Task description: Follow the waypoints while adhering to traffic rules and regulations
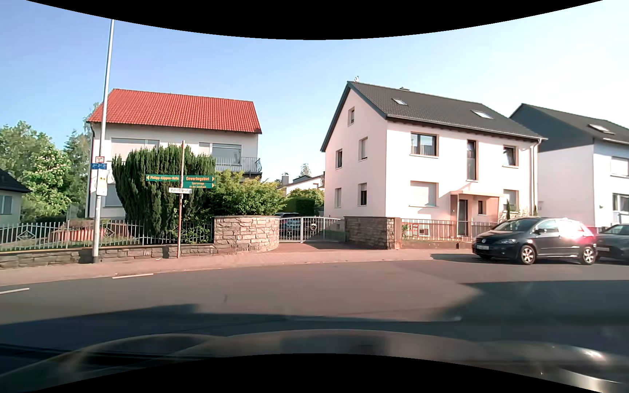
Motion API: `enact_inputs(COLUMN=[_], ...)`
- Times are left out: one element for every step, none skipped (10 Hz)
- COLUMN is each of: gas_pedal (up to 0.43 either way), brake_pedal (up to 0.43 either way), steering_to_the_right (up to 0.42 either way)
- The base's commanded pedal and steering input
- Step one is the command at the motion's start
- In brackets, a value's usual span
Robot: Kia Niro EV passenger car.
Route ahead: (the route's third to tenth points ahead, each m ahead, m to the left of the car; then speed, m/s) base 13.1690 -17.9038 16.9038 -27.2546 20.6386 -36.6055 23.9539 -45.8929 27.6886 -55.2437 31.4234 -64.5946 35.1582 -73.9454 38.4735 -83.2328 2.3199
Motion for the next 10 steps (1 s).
enact_inputs(gas_pedal=[0.000,0.000,0.000,0.000,0.000,0.000,0.000,0.000,0.000,0.000], brake_pedal=[0.128,0.104,0.067,0.012,0.000,0.000,0.000,0.000,0.000,0.000], steering_to_the_right=[0.194,0.216,0.232,0.249,0.267,0.288,0.306,0.334,0.363,0.400])
